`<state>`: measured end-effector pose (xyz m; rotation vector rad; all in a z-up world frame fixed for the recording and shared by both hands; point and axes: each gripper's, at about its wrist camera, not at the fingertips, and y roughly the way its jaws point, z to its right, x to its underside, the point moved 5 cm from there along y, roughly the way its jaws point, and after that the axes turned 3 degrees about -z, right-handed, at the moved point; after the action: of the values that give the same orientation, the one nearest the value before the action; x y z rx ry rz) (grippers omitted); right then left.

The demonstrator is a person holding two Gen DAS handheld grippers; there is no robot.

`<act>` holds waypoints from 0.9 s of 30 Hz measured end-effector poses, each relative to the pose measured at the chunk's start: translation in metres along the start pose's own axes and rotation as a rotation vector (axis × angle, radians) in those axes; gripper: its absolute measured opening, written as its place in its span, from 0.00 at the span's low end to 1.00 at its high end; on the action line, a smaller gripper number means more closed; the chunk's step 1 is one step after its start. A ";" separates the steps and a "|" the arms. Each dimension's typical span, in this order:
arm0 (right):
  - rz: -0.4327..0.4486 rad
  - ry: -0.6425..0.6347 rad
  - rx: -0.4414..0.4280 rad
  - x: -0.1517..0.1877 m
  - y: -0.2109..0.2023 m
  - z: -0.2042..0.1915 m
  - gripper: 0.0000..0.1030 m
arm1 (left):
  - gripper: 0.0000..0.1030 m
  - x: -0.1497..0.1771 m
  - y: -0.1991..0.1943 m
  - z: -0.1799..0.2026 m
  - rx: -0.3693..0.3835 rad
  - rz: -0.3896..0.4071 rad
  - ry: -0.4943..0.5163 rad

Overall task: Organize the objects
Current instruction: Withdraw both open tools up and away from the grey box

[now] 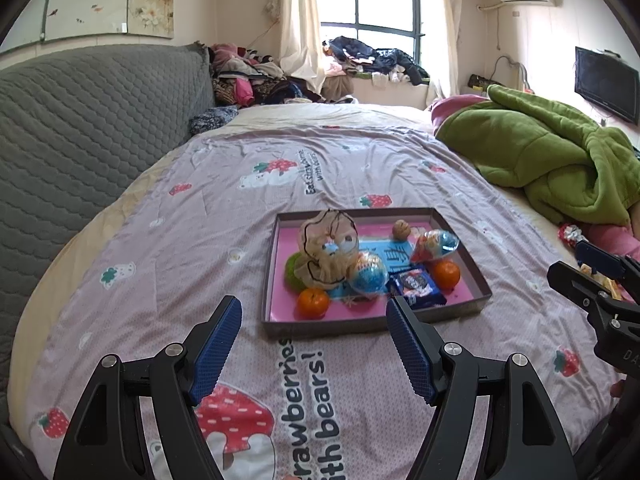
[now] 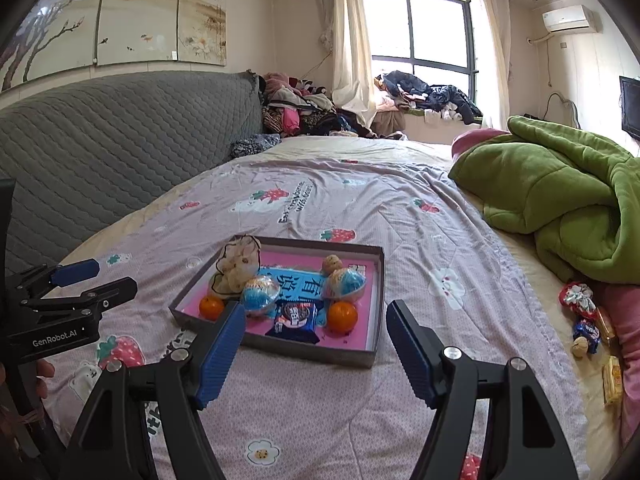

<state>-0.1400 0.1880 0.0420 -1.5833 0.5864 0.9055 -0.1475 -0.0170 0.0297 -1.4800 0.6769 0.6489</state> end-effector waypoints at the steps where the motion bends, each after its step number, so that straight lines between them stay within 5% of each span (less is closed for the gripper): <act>1: -0.005 0.000 0.000 0.003 0.001 0.000 0.70 | 0.74 0.003 0.001 0.000 -0.002 -0.005 0.001; 27: -0.101 0.041 0.034 0.089 0.053 0.001 0.70 | 0.74 0.075 0.055 -0.016 -0.022 -0.074 -0.009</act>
<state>-0.1309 0.1866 -0.0610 -1.5898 0.5431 0.7853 -0.1393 -0.0344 -0.0627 -1.5144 0.6067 0.6078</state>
